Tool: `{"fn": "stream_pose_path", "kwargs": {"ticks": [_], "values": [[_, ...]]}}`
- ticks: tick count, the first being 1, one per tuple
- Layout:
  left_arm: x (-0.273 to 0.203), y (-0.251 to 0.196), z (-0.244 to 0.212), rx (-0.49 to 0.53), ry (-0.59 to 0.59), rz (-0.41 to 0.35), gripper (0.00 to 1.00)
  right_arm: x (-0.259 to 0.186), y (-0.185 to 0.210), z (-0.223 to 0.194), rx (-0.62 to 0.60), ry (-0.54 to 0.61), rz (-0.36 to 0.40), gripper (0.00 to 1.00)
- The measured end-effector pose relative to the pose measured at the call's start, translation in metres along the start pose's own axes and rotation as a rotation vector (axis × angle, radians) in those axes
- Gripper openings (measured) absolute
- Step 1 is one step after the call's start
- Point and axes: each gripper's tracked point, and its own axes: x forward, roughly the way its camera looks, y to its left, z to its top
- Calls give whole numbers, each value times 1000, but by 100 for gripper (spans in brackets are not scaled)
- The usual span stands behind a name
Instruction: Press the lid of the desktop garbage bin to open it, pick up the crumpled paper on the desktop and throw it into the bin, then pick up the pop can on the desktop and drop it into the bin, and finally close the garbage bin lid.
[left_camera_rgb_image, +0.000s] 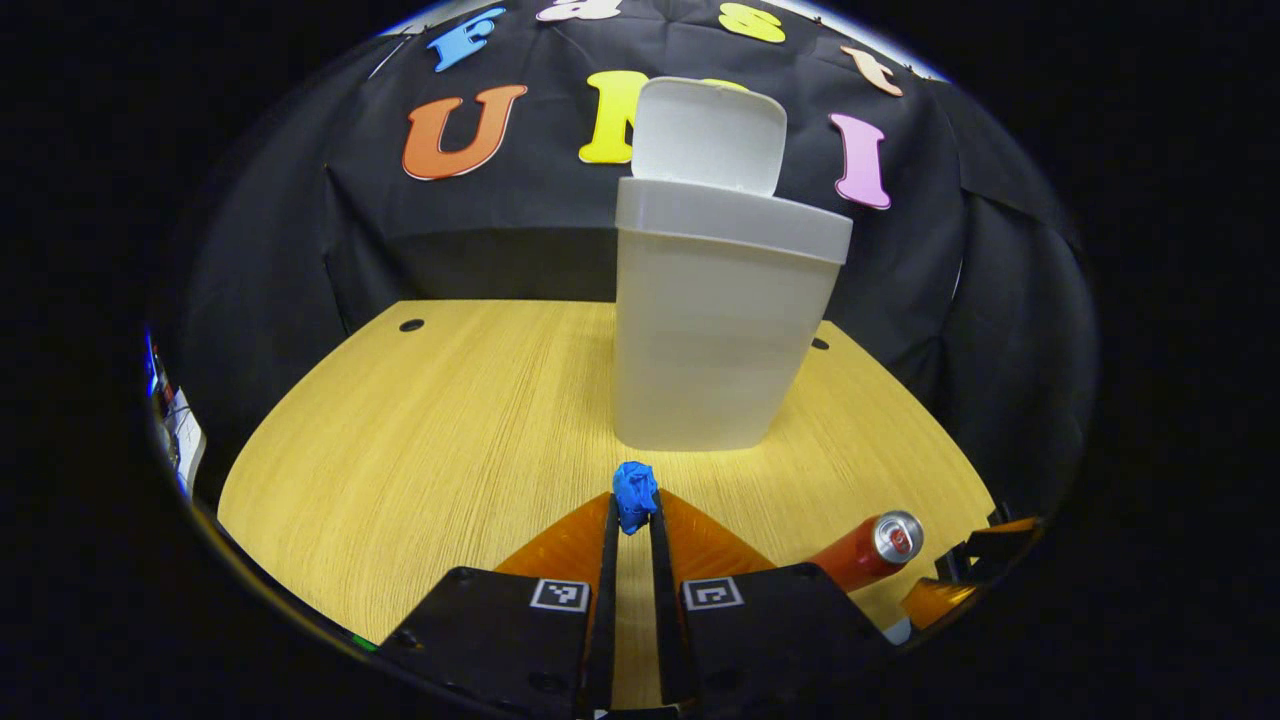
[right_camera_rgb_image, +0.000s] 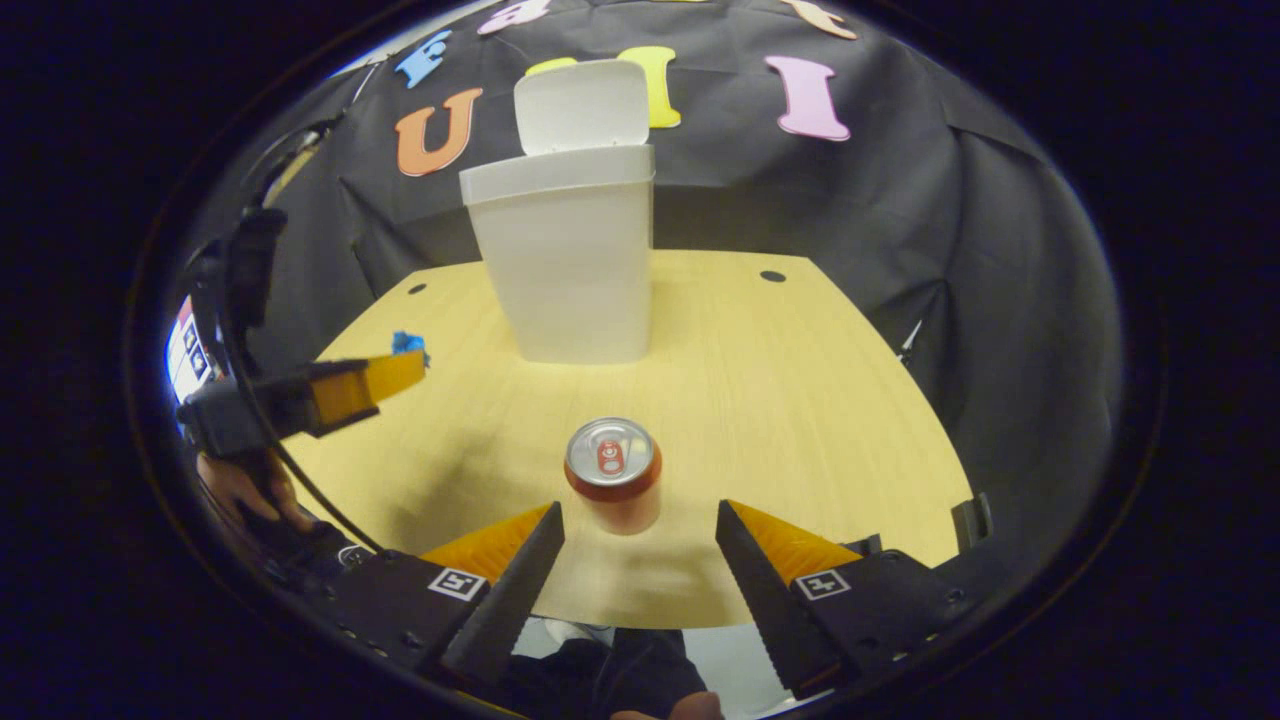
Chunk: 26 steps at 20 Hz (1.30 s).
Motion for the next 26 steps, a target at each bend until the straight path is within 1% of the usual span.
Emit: {"fn": "stream_pose_path", "kwargs": {"ticks": [1,2,6,11,16,17,18,19,20,23,24,26], "values": [[-10,3,15,4,-42,6,20,10,7,-11,22,40,19,96],[-13,3,23,7,-60,8,20,16,8,-16,25,62,21,96],[-28,5,42,9,-94,4,20,38,13,-30,53,119,27,96],[-52,19,69,4,-141,27,20,72,18,-27,52,141,28,97],[-63,29,81,0,-176,59,20,85,21,-24,47,146,18,97],[-65,30,80,3,-173,65,20,87,20,-25,29,148,11,94],[-66,32,82,5,-170,73,20,89,20,-23,20,143,14,94],[-67,33,83,3,-171,77,20,90,20,-22,12,143,12,91],[-67,34,85,1,-174,80,20,90,21,-23,11,143,11,80],[-68,34,88,-6,-182,85,20,88,20,-20,6,143,16,82],[-68,35,88,-7,-182,85,20,87,19,-18,1,140,19,79],[-69,39,93,-7,-187,89,20,82,21,-9,0,115,24,79]]}}
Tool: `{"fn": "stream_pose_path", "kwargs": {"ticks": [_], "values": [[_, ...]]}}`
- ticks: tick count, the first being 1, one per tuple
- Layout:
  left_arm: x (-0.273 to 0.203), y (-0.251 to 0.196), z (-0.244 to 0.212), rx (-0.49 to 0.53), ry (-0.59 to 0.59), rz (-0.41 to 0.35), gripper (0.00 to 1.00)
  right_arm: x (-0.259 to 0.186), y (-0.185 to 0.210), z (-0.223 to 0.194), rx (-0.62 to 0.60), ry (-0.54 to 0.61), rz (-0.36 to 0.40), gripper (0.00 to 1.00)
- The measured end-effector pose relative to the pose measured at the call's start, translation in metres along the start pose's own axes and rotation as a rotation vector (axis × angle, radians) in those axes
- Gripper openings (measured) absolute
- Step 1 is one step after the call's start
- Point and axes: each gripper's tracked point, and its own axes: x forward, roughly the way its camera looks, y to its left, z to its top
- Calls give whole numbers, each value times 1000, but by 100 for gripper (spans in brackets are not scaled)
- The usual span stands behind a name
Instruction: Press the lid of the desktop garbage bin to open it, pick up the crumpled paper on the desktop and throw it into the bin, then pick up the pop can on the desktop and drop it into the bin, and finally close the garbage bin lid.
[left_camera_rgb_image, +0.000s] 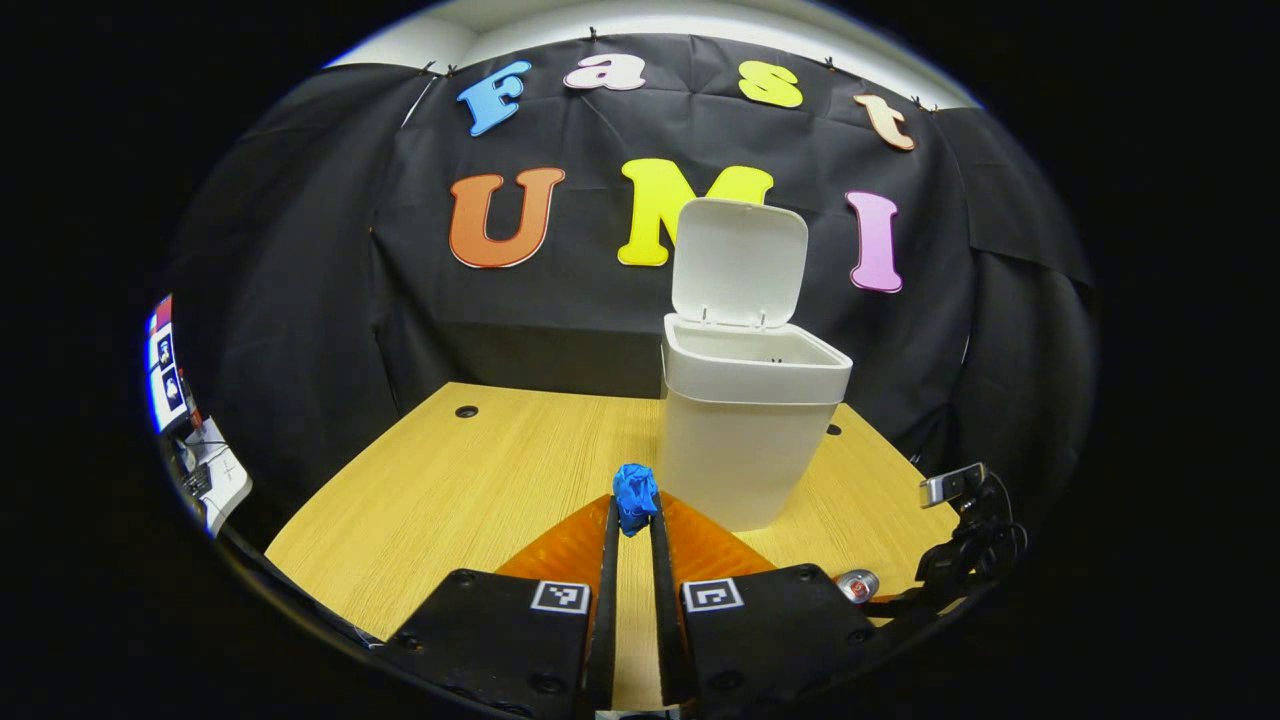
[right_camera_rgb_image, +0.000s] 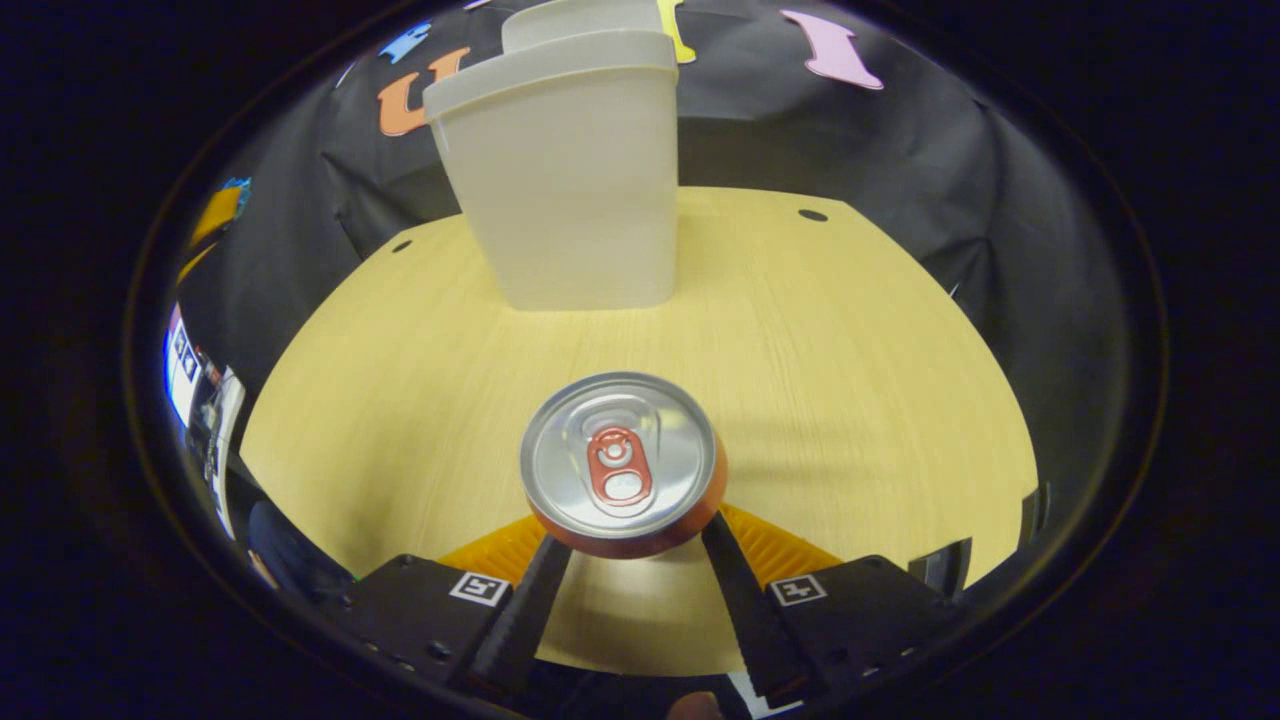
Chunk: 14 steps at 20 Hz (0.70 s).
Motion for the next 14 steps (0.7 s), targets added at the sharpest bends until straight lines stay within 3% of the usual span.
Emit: {"fn": "stream_pose_path", "kwargs": {"ticks": [7,14], "values": [[10,4,59,-29,-97,11,20,-32,10,64,-44,-91,25,77],[33,-23,126,-35,-186,-57,20,-57,0,123,-62,-178,18,77]]}}
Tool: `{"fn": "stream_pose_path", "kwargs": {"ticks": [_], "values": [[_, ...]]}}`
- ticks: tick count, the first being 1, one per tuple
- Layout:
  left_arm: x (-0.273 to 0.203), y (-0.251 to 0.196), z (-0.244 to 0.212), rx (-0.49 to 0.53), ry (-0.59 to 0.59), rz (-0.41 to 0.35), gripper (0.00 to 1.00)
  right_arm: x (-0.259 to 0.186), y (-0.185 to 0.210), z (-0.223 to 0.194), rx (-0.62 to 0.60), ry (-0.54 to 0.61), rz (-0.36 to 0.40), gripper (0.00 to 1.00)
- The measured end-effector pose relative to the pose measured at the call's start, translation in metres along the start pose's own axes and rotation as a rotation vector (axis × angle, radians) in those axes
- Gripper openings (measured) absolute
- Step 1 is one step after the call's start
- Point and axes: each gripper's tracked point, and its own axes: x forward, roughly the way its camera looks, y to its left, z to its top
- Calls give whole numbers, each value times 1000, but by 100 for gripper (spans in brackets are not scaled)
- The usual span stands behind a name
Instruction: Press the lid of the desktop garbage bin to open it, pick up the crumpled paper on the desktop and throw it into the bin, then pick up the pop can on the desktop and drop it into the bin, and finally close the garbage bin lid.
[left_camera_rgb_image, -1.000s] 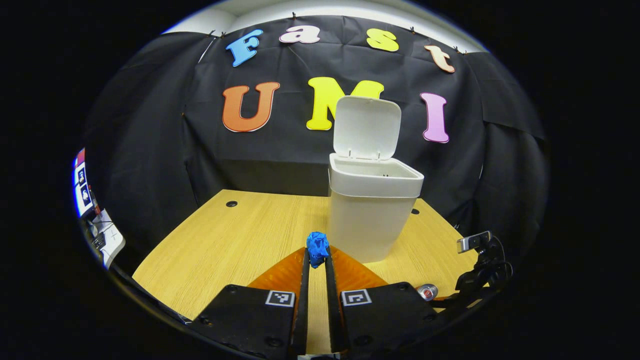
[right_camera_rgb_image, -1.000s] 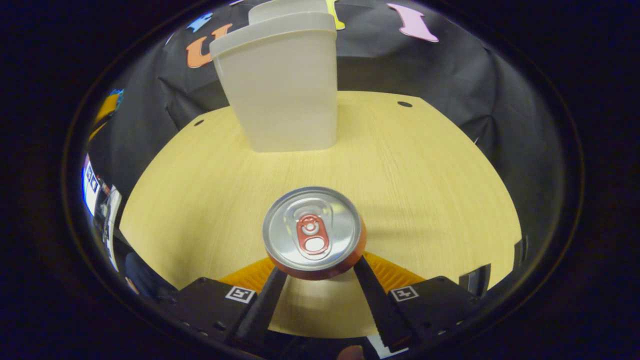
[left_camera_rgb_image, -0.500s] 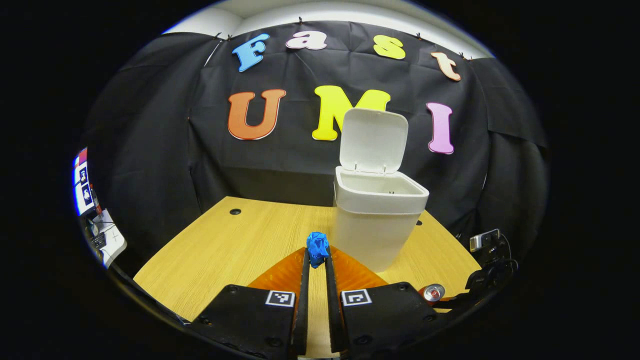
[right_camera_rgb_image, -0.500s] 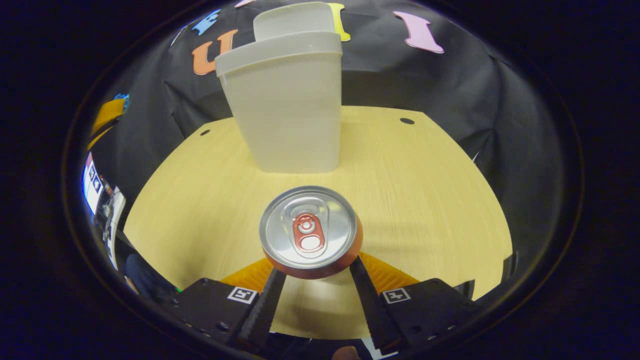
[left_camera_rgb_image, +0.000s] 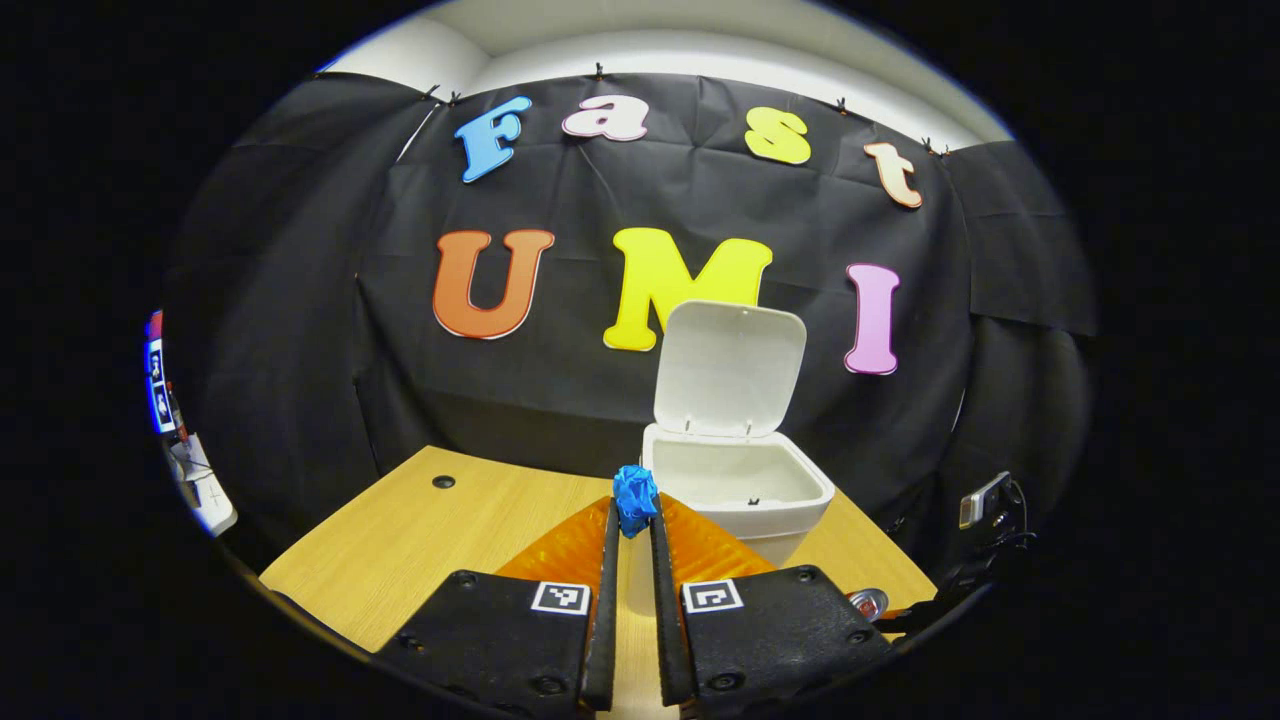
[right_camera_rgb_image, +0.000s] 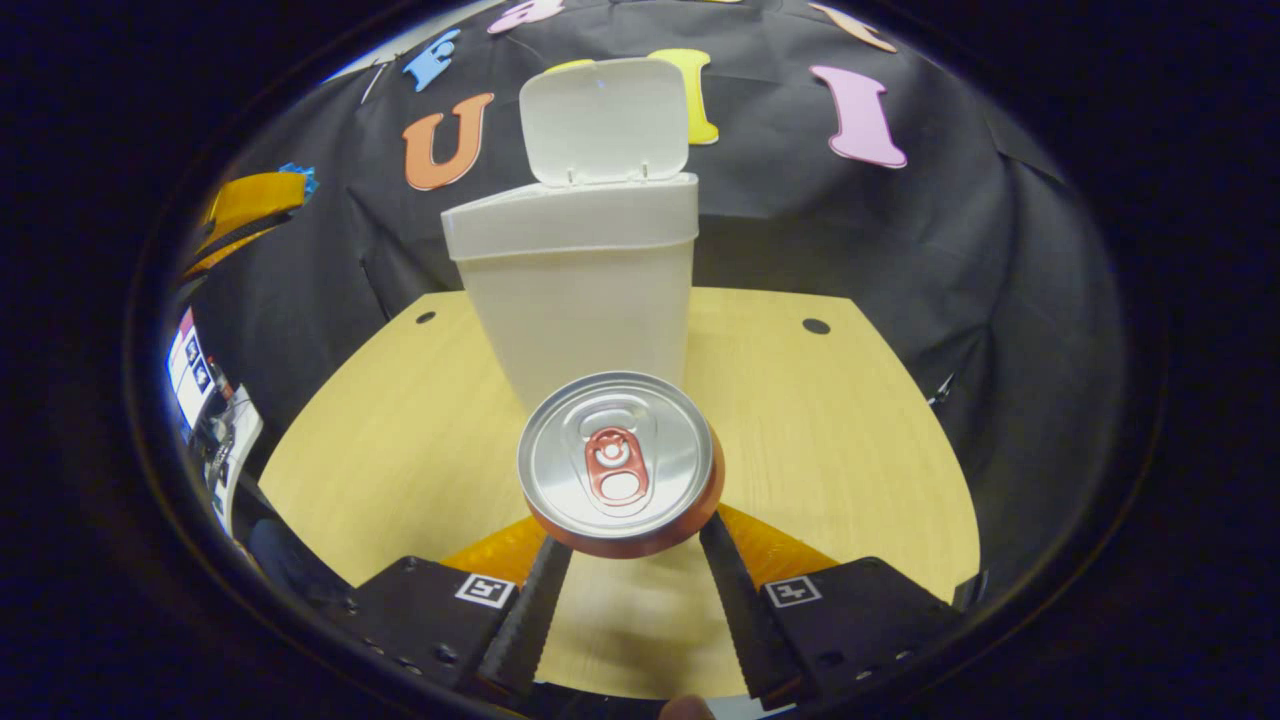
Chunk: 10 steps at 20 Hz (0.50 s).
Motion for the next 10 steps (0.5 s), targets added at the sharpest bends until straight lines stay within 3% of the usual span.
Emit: {"fn": "stream_pose_path", "kwargs": {"ticks": [10], "values": [[80,-42,65,36,-87,-100,19,-15,-43,39,76,-55,-45,75]]}}
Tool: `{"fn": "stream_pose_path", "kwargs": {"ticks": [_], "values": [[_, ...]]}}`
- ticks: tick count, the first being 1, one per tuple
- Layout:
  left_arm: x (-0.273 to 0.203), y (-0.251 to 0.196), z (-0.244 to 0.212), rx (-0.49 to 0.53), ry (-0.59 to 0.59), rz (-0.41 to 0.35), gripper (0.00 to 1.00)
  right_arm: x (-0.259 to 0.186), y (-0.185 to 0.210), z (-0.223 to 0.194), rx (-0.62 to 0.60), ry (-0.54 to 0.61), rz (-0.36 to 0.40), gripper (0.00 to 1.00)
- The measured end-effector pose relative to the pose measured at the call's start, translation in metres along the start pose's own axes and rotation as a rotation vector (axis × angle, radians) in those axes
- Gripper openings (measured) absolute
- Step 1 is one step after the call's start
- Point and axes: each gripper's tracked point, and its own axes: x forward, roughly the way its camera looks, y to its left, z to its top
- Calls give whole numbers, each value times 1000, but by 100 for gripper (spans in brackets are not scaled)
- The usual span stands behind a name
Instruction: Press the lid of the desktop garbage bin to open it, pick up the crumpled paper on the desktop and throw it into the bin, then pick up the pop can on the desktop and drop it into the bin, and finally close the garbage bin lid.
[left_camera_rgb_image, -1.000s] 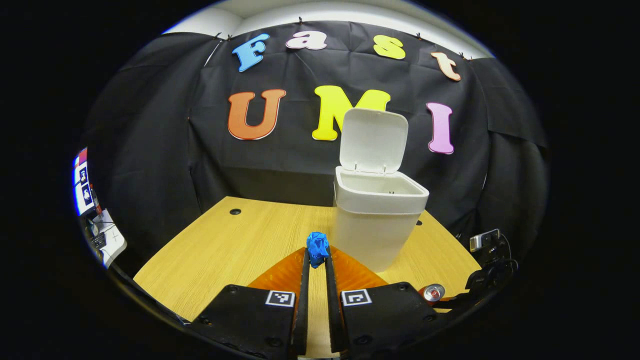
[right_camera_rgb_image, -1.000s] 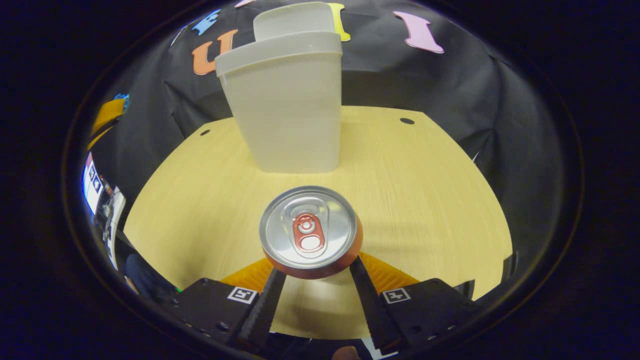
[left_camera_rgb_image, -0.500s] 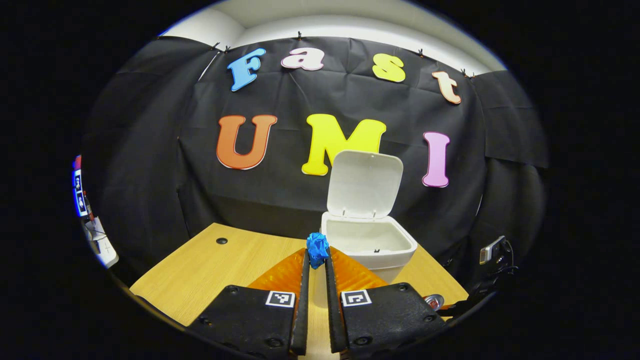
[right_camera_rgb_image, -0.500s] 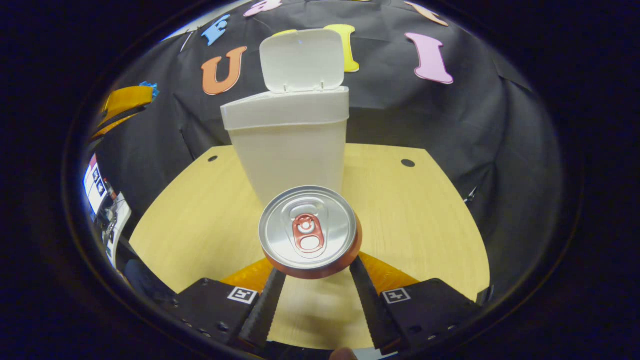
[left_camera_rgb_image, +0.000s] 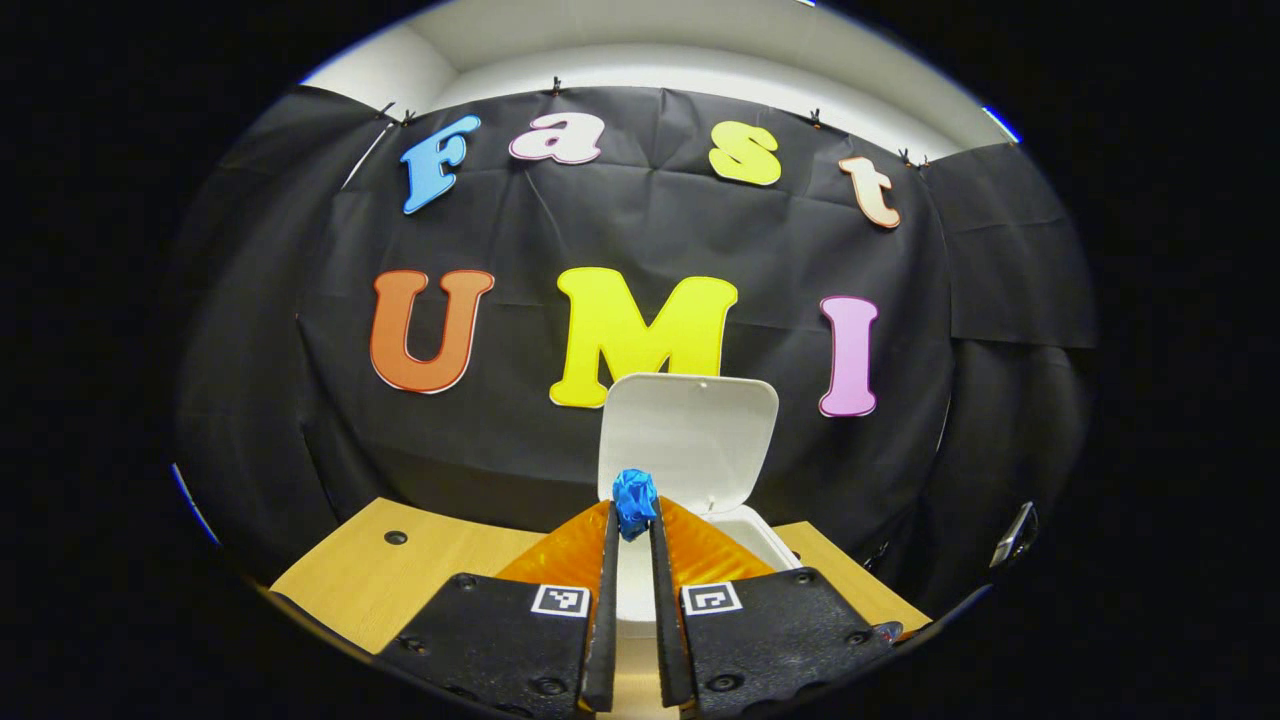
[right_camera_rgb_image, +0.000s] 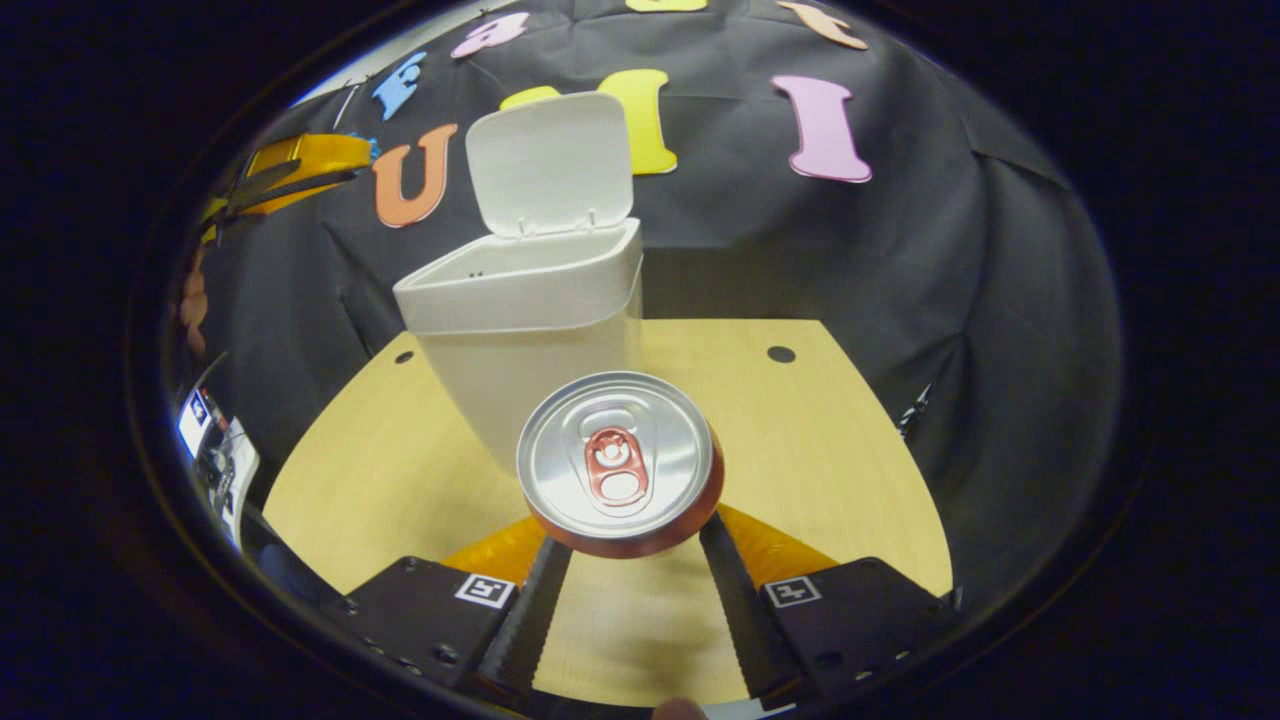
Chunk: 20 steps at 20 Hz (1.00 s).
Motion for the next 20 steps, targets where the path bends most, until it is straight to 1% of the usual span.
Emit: {"fn": "stream_pose_path", "kwargs": {"ticks": [1,2,3,6,9,11,12,14,15,16,17,18,20], "values": [[7,-3,3,15,-8,-8,19,0,-5,2,11,-3,-9,77],[16,-7,4,30,-11,-18,19,-2,-13,3,26,-5,-21,75],[23,-10,2,31,-6,-25,19,-2,-18,5,36,-6,-30,77],[52,-18,-16,18,38,-32,20,-2,-36,9,73,-6,-67,75],[65,-16,-24,27,56,-21,25,1,-42,12,85,-4,-83,77],[71,-20,-28,23,68,-37,29,3,-44,14,91,-2,-86,76],[72,-19,-33,32,83,-37,23,4,-43,16,93,0,-86,77],[73,-18,-35,36,91,-34,53,3,-43,14,97,4,-85,75],[71,-17,-33,29,88,-37,57,4,-42,15,95,6,-81,75],[70,-15,-33,31,83,-28,75,4,-42,15,90,8,-78,75],[65,-14,-30,30,80,-24,90,4,-40,16,87,8,-73,75],[67,-10,-30,28,76,-18,100,4,-40,17,82,6,-70,75],[64,-7,-28,22,72,-11,99,4,-38,16,72,6,-63,77]]}}
